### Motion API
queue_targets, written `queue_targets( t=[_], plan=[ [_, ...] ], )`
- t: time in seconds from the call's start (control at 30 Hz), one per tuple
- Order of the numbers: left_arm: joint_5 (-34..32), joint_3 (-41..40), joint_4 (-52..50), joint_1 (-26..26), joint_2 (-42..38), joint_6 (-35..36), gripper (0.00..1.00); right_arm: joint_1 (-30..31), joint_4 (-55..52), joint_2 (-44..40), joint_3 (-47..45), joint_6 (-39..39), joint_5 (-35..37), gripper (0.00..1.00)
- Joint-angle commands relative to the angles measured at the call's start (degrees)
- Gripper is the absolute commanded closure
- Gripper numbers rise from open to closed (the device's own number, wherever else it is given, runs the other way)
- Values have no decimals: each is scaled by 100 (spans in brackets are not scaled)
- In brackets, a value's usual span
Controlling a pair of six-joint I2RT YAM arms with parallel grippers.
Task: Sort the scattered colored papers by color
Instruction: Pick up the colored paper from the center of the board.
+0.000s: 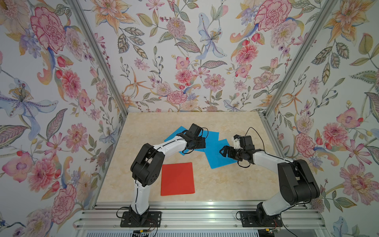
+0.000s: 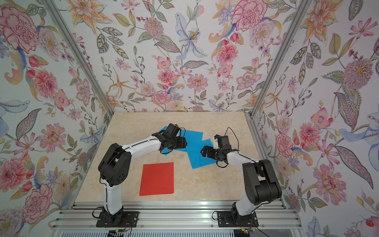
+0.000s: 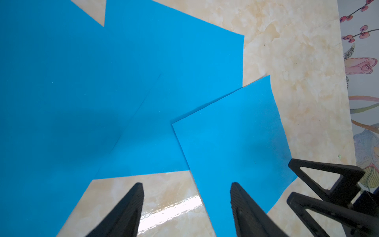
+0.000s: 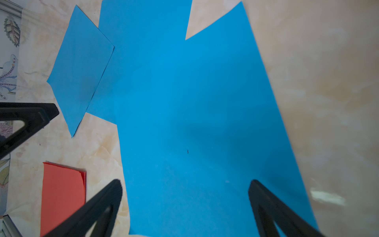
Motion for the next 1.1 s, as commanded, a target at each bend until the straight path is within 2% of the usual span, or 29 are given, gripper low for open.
queue_targets(
  t=[0.0,1.07],
  plan=[
    [86,116,37,-130,177,-123,31,-86,118,156,-150,-84,-131,0],
    [19,559,39,-328,925,-445,33,-170,361,194,-393,2,-383,0]
  ],
)
